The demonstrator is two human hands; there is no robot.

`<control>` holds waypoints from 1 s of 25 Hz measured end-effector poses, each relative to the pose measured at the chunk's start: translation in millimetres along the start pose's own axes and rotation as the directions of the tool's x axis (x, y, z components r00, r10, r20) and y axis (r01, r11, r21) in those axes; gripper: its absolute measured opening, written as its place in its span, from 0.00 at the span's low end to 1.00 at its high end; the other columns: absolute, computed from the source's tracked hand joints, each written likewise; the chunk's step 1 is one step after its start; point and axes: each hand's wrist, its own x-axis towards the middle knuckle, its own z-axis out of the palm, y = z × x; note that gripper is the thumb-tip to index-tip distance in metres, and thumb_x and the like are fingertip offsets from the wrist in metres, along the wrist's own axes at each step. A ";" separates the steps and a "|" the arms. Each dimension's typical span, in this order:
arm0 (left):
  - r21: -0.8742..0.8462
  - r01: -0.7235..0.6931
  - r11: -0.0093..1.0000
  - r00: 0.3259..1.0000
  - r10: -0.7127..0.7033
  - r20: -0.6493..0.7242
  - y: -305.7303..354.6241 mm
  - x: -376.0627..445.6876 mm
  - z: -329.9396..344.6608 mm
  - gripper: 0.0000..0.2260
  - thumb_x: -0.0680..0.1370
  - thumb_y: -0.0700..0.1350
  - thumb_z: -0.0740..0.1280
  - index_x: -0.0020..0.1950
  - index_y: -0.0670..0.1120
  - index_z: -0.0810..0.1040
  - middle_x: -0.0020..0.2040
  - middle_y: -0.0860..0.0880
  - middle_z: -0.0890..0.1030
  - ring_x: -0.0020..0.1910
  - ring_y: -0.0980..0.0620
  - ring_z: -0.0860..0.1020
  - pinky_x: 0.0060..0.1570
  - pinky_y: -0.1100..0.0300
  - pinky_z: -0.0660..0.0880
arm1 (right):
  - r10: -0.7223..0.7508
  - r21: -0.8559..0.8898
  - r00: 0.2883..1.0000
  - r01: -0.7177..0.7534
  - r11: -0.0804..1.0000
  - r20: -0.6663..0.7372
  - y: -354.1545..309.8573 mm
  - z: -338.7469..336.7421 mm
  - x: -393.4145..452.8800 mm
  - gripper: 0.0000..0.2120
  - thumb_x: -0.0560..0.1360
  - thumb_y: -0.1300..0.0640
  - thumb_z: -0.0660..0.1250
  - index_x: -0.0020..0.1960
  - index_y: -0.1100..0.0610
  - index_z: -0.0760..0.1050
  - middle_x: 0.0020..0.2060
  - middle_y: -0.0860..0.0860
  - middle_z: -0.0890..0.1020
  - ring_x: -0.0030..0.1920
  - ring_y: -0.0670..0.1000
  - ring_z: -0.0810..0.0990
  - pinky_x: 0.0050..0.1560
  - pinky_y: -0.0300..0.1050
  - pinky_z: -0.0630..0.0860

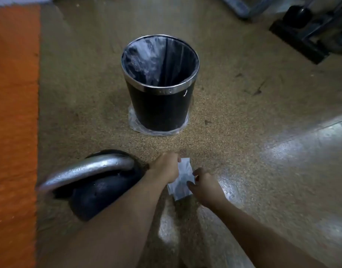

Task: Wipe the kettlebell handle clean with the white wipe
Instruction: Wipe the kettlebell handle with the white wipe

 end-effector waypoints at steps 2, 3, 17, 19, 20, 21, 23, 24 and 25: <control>0.037 0.038 0.999 0.996 -0.035 -0.086 -2.2 7.9 8.7 0.18 0.76 0.40 0.68 0.66 0.51 0.75 0.64 0.49 0.74 0.59 0.45 0.76 0.56 0.48 0.77 | 0.061 0.041 0.998 -0.060 0.997 -0.018 6.4 10.9 6.8 0.22 0.76 0.50 0.72 0.64 0.60 0.73 0.56 0.58 0.83 0.56 0.60 0.82 0.52 0.50 0.79; 0.057 0.052 0.997 0.993 -0.046 -0.107 -3.2 11.3 15.2 0.19 0.77 0.40 0.68 0.67 0.51 0.73 0.66 0.48 0.73 0.61 0.45 0.75 0.58 0.47 0.76 | 0.095 0.080 0.995 -0.094 0.992 -0.016 10.0 17.0 9.1 0.22 0.75 0.50 0.73 0.63 0.61 0.73 0.56 0.58 0.82 0.56 0.60 0.82 0.51 0.50 0.78; -0.099 0.063 0.993 0.993 -0.072 -0.092 11.5 4.8 11.3 0.07 0.80 0.47 0.66 0.57 0.49 0.78 0.58 0.48 0.78 0.57 0.47 0.75 0.54 0.54 0.72 | 0.341 0.573 0.938 -0.312 0.758 0.060 -1.6 7.7 -1.6 0.06 0.74 0.59 0.72 0.39 0.57 0.77 0.36 0.54 0.83 0.37 0.55 0.80 0.37 0.45 0.72; -0.293 0.016 0.956 0.992 -0.051 -0.111 20.7 -11.2 -5.0 0.10 0.80 0.46 0.66 0.60 0.52 0.75 0.54 0.52 0.81 0.52 0.52 0.77 0.48 0.58 0.73 | 0.394 0.788 0.915 -0.306 0.535 0.088 -7.4 -3.2 -7.9 0.03 0.75 0.63 0.69 0.44 0.63 0.79 0.38 0.60 0.83 0.39 0.58 0.80 0.37 0.49 0.73; -0.354 -0.031 0.935 0.993 -0.012 -0.119 26.0 -21.2 -15.0 0.13 0.79 0.46 0.67 0.64 0.53 0.74 0.53 0.54 0.82 0.52 0.55 0.77 0.47 0.60 0.72 | 0.395 0.865 0.910 -0.295 0.407 0.125 -9.1 -7.8 -9.5 0.04 0.76 0.65 0.67 0.47 0.65 0.80 0.40 0.62 0.83 0.40 0.59 0.81 0.36 0.49 0.74; -0.375 -0.083 0.923 0.990 0.034 -0.134 31.2 -32.1 -23.6 0.16 0.79 0.45 0.67 0.67 0.53 0.74 0.52 0.56 0.82 0.52 0.56 0.78 0.47 0.62 0.72 | 0.378 0.917 0.912 -0.278 0.287 0.159 -13.0 -11.8 -10.0 0.06 0.77 0.67 0.64 0.49 0.66 0.80 0.42 0.64 0.83 0.41 0.60 0.81 0.36 0.49 0.75; -0.339 -0.192 0.921 0.969 0.123 -0.212 41.6 -51.0 -37.2 0.14 0.79 0.46 0.67 0.65 0.55 0.77 0.52 0.57 0.83 0.52 0.57 0.80 0.49 0.62 0.76 | 0.325 0.960 0.919 -0.266 0.091 0.224 -23.0 -19.0 -5.9 0.10 0.78 0.70 0.60 0.53 0.70 0.79 0.46 0.66 0.81 0.43 0.60 0.81 0.39 0.49 0.76; -0.306 -0.238 0.922 0.953 0.162 -0.255 45.4 -61.4 -43.0 0.13 0.79 0.46 0.67 0.63 0.55 0.80 0.54 0.56 0.83 0.53 0.57 0.80 0.51 0.61 0.77 | 0.294 0.964 0.921 -0.265 -0.005 0.255 -29.6 -24.2 -6.2 0.12 0.79 0.70 0.58 0.57 0.72 0.77 0.48 0.65 0.81 0.42 0.59 0.81 0.39 0.49 0.77; -0.262 -0.281 0.923 0.935 0.202 -0.290 48.1 -72.7 -46.3 0.12 0.79 0.47 0.67 0.61 0.55 0.81 0.55 0.55 0.83 0.53 0.56 0.80 0.52 0.61 0.77 | 0.262 0.960 0.924 -0.257 -0.110 0.277 -35.7 -29.8 -9.9 0.14 0.80 0.69 0.57 0.60 0.73 0.76 0.47 0.65 0.81 0.42 0.58 0.82 0.40 0.48 0.78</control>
